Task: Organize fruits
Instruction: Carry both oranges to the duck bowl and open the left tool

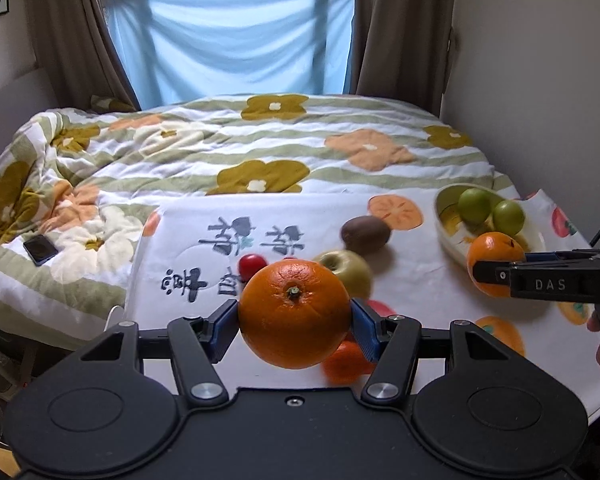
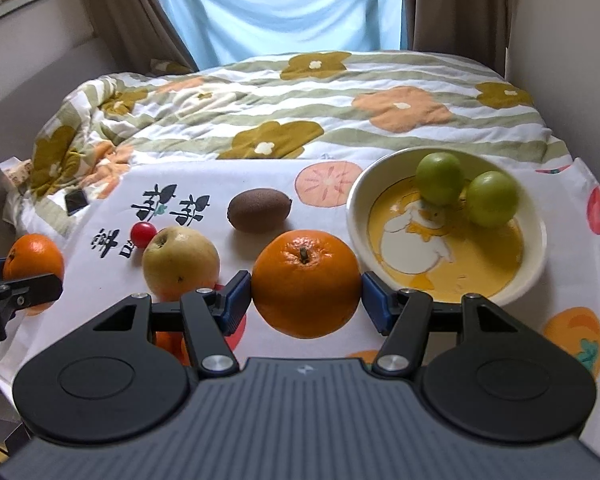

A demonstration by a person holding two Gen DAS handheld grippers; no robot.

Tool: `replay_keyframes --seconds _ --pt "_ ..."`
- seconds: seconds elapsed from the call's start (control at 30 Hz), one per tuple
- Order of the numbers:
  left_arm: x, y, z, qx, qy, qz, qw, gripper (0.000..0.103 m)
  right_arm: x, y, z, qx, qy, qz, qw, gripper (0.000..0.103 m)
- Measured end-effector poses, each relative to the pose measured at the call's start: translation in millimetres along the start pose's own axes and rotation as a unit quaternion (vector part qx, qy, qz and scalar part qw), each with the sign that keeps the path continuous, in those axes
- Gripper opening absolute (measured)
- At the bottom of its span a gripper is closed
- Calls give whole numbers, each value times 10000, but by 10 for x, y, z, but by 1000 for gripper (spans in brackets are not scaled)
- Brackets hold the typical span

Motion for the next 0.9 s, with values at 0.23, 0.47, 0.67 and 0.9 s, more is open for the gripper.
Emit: replay_keyframes --seconds 0.23,0.47,0.67,0.9 --pt "-35 196 -456 38 133 -116 9998 64 45 401 -384 -49 59 -117 9999 75" --pt "-147 261 -952 127 168 -296 9993 64 40 684 -872 -2 193 -171 9997 75" --pt "-279 130 -1390 366 10 -304 9989 64 0 786 -1255 116 302 -212 9993 75" --pt "-514 -248 -1834 711 -377 -162 9966 64 -92 688 -1636 304 -16 -224 9993 75"
Point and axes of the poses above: each gripper's, at about its wrist camera, not at the fingertips, and y roughly against the way its jaws point, z to its left, x to its underside, the point moved 6 cm from there along -y, roughly the way its jaws point, and after that the axes turned 9 degrees about z, right-handed, at the moved point
